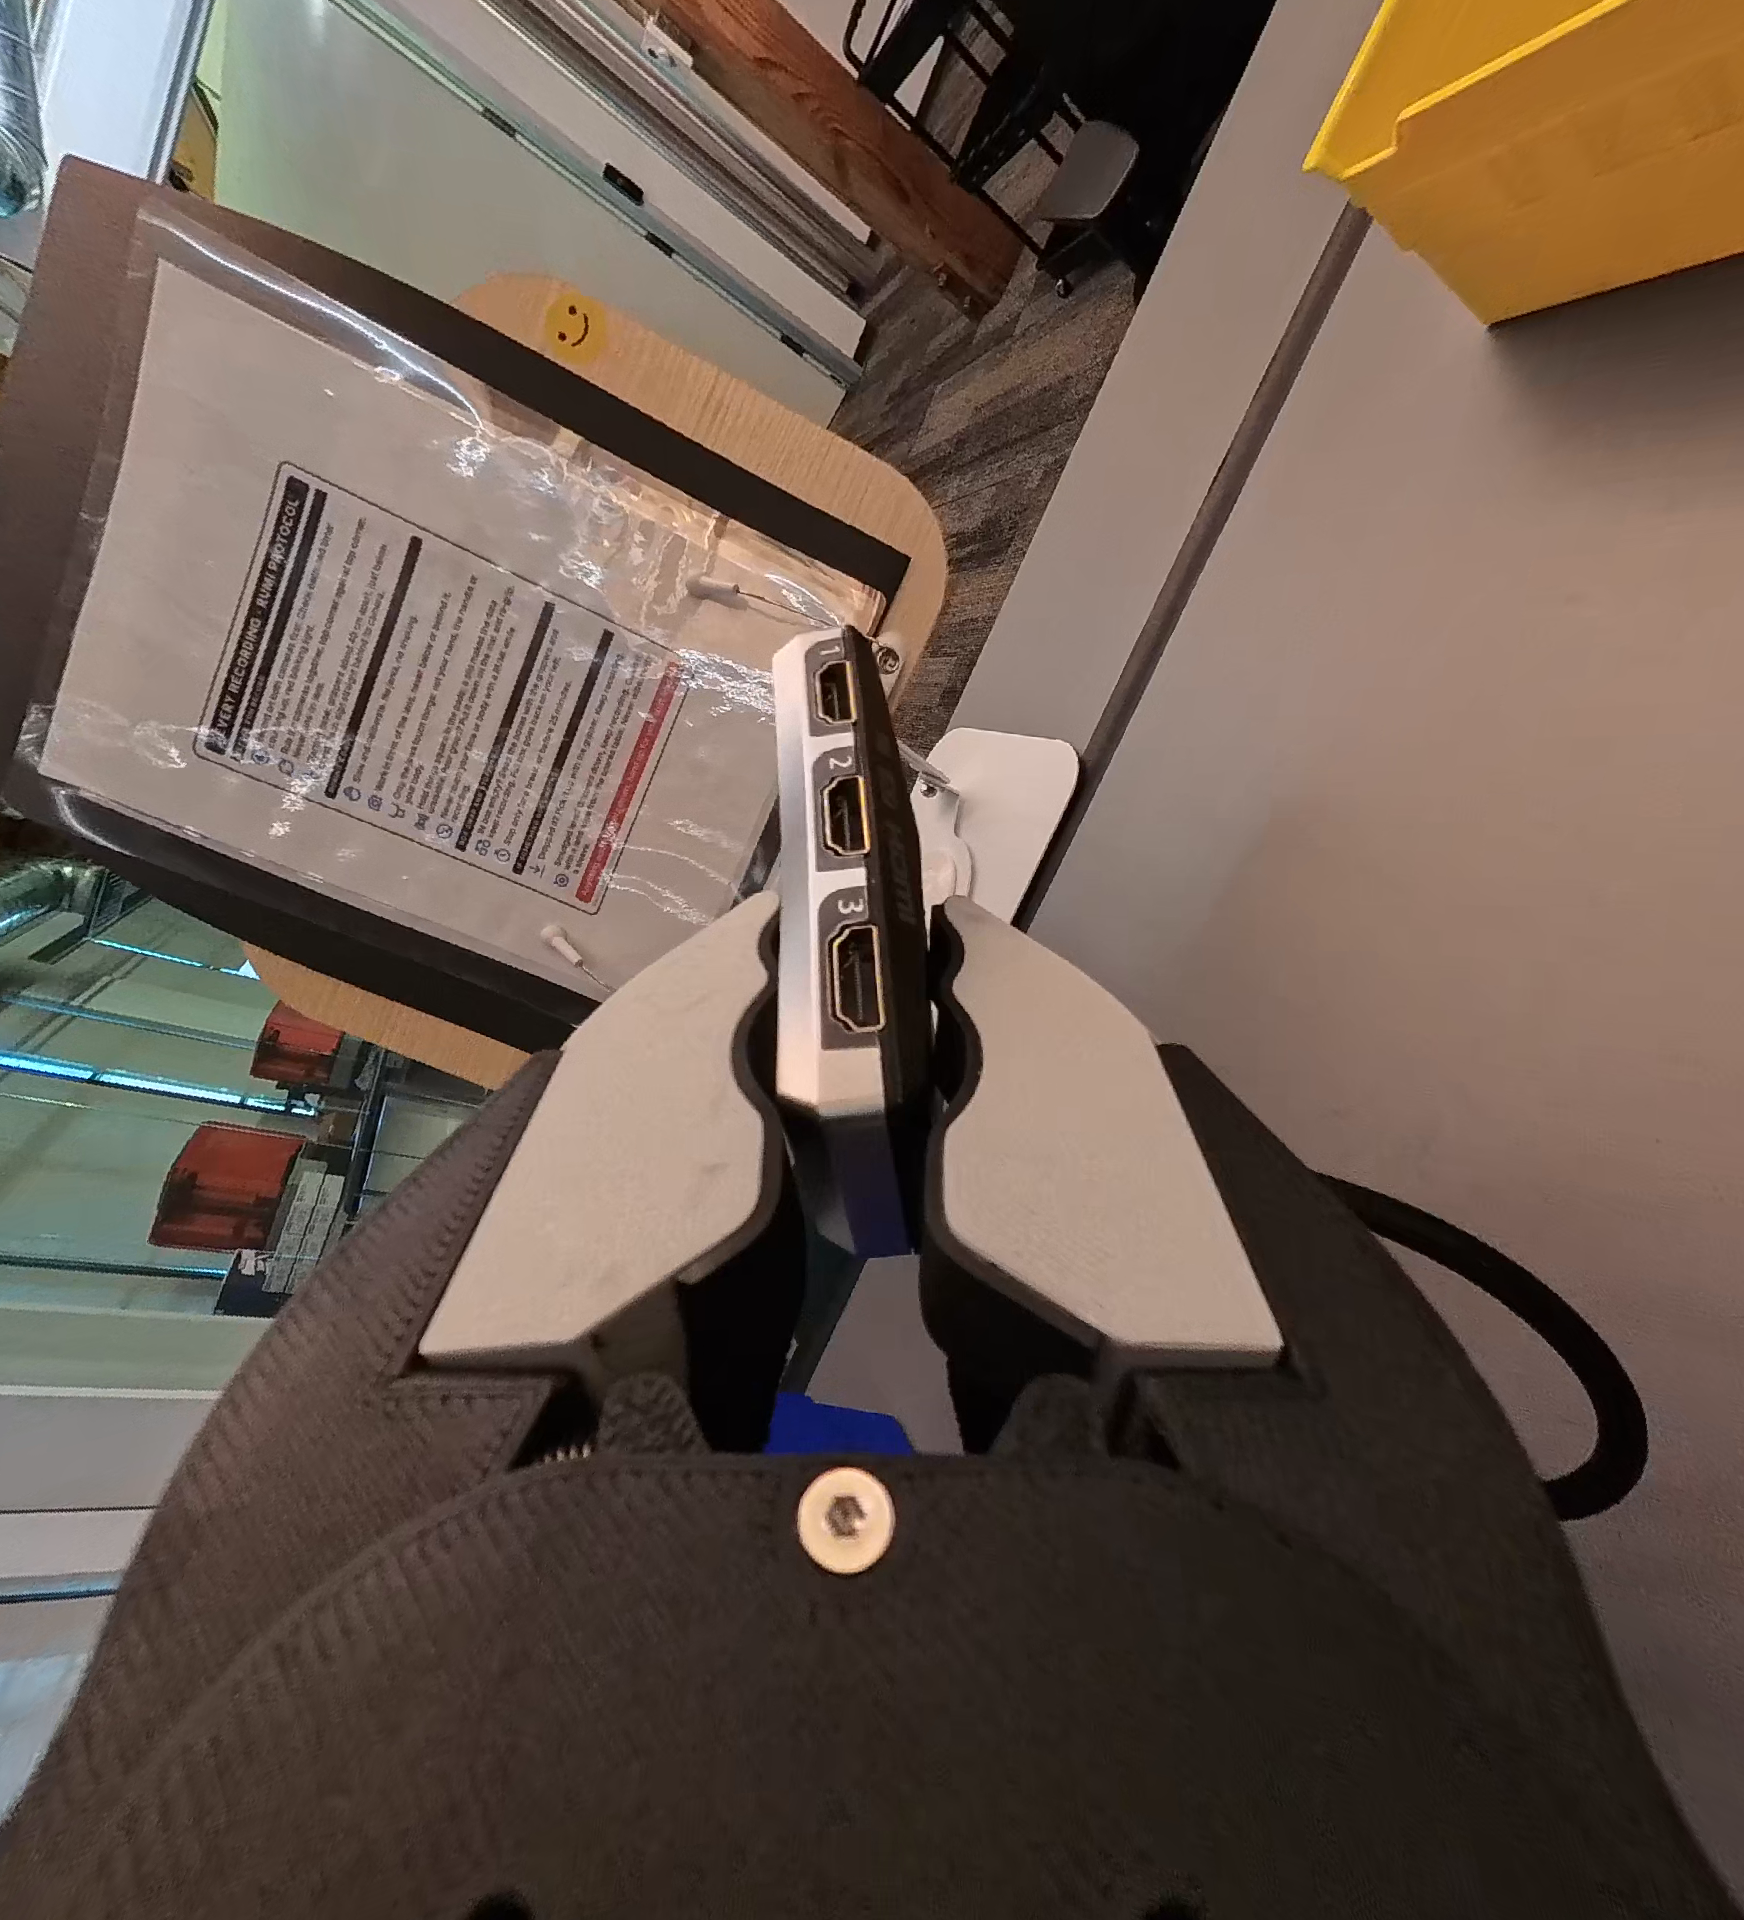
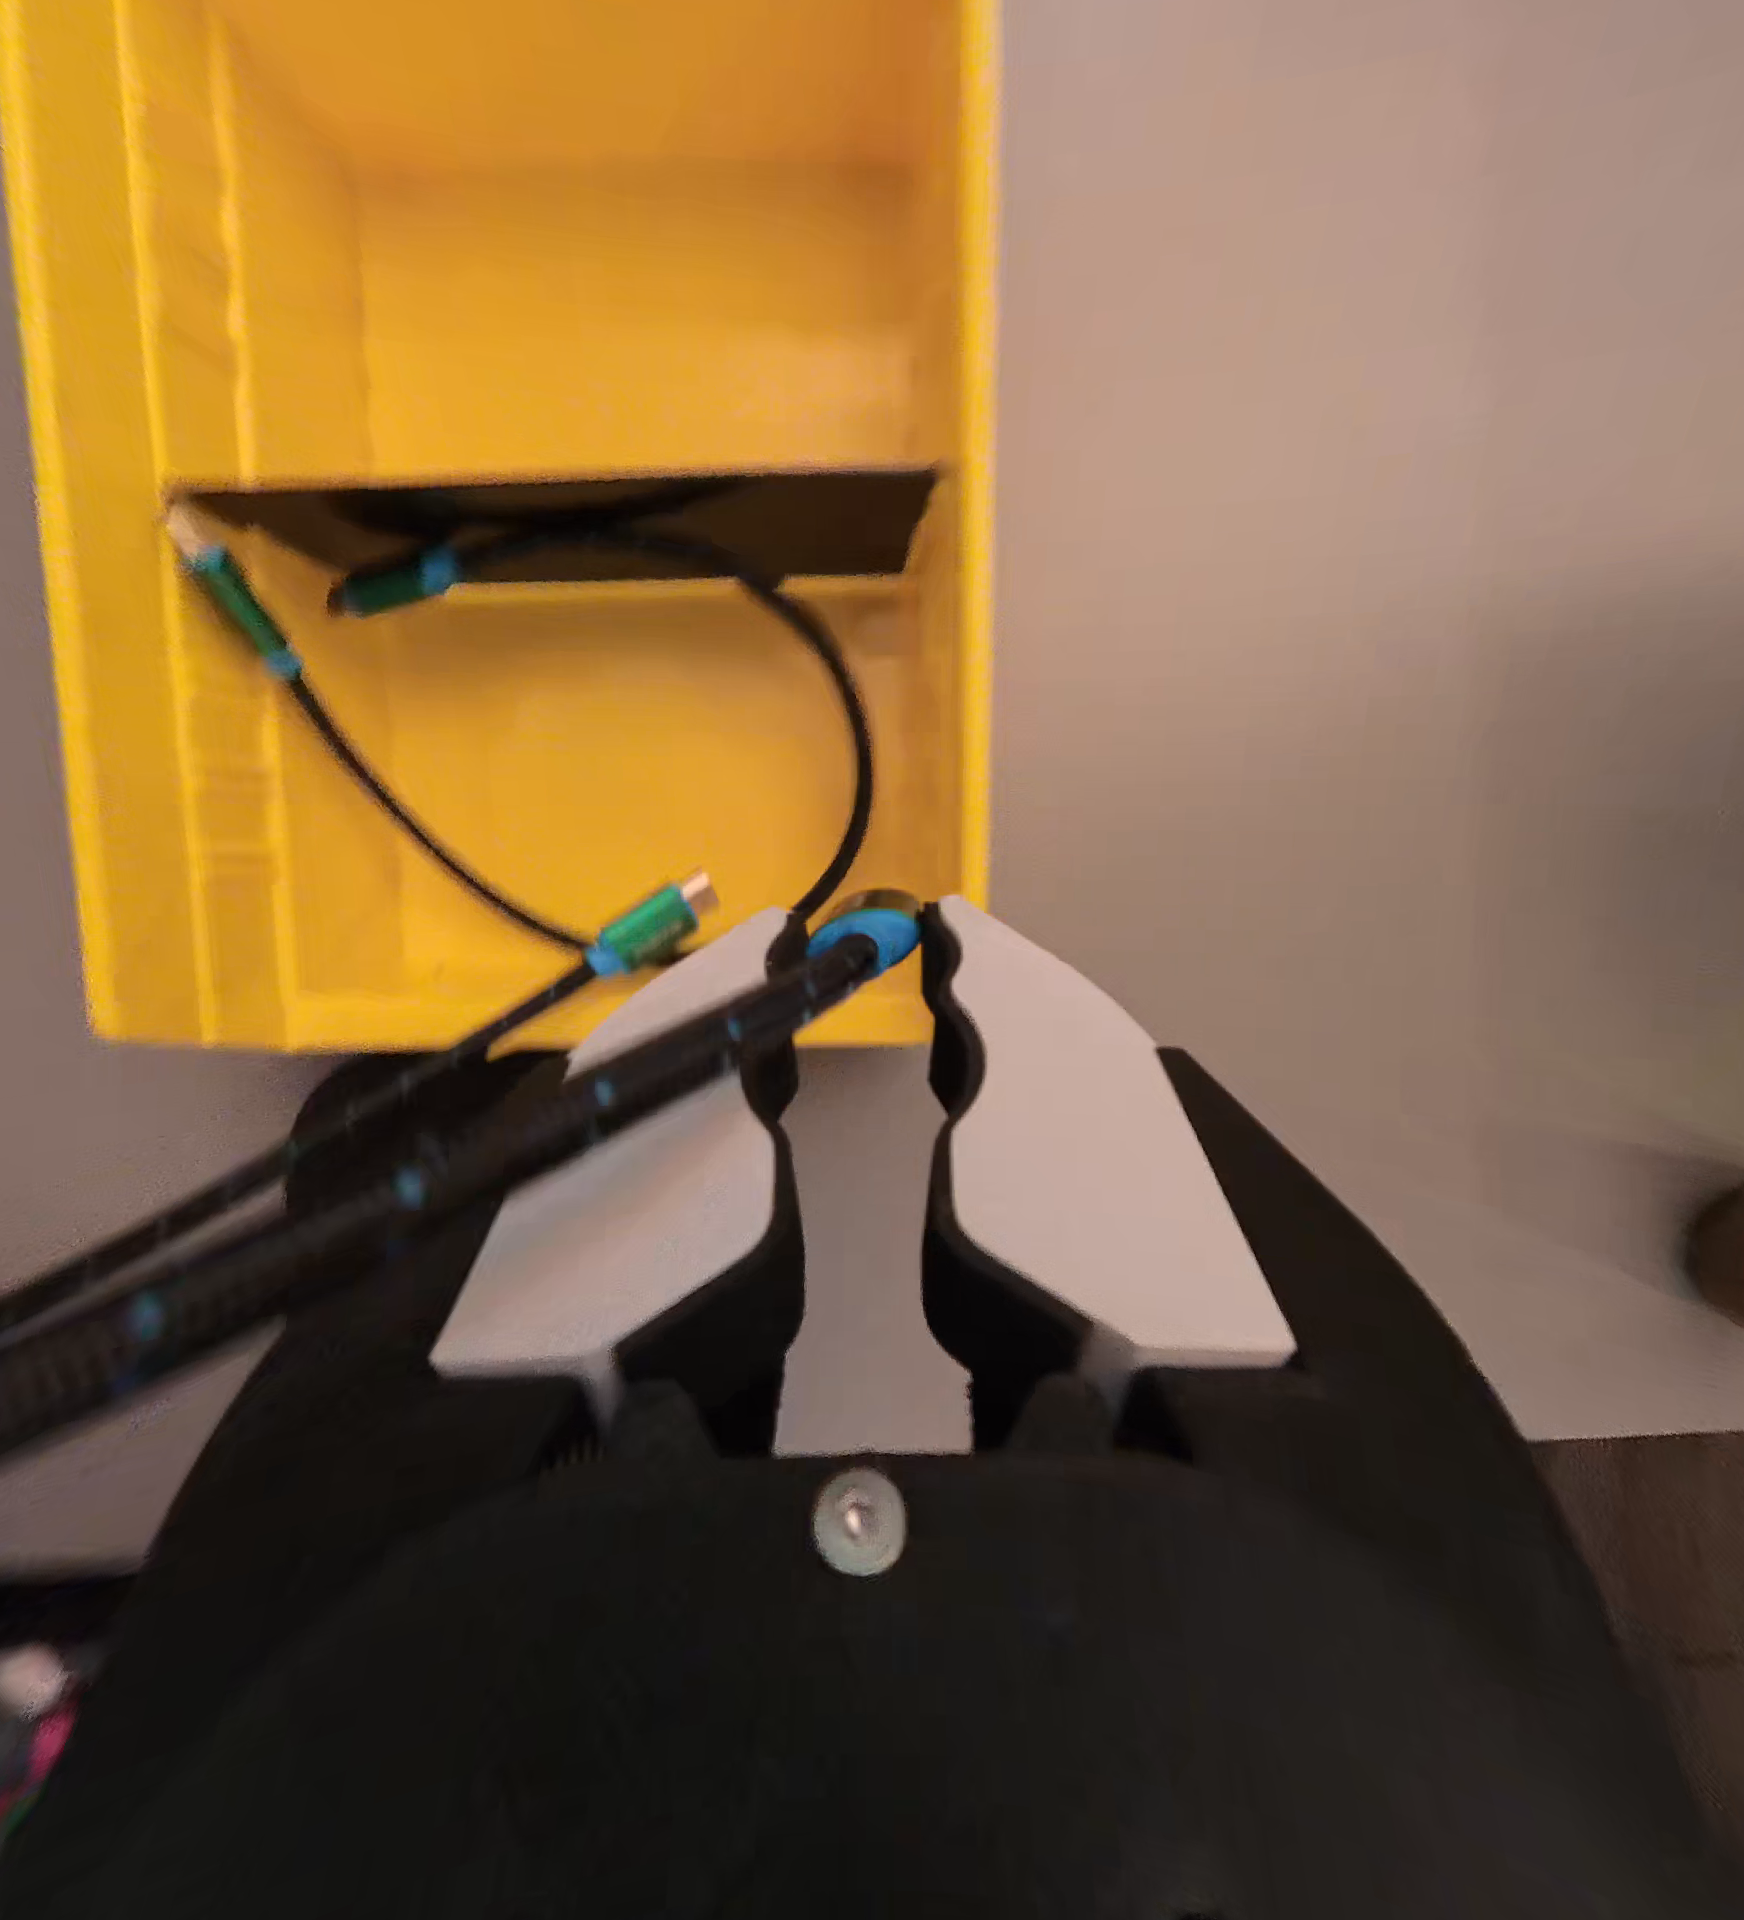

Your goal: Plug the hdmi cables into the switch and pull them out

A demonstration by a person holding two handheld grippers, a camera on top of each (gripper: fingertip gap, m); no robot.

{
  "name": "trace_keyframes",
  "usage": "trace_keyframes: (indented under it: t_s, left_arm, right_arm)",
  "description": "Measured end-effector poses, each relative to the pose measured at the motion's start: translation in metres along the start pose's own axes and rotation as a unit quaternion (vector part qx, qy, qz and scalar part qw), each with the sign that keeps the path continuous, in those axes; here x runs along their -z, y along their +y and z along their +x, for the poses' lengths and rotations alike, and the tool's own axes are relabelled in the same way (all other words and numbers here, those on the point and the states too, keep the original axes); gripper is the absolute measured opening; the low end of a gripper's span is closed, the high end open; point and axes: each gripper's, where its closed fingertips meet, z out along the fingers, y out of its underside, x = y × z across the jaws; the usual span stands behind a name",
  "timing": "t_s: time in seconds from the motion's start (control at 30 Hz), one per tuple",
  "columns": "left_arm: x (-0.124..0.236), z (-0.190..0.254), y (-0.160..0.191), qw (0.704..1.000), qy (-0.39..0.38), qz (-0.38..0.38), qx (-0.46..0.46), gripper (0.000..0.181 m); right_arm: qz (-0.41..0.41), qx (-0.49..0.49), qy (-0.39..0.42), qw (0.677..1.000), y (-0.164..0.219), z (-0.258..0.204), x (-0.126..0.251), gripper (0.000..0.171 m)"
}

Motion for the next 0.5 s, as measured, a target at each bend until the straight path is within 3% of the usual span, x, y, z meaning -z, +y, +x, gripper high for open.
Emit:
trace_keyframes:
  t_s: [0.1,0.2,0.5]
  left_arm:
    - [0.000,0.002,-0.001,1.000,0.002,-0.002,-0.002,0.022]
    - [-0.001,0.003,-0.001,1.000,0.003,-0.003,-0.005,0.022]
    - [-0.002,0.007,-0.001,1.000,0.007,-0.007,-0.008,0.022]
  right_arm:
    - [0.061,-0.019,0.046,0.997,-0.020,0.019,0.010,0.022]
    - [0.066,-0.004,0.120,0.991,-0.026,0.037,0.010,0.022]
    - [-0.060,0.176,0.148,0.971,-0.032,-0.002,-0.050,0.022]
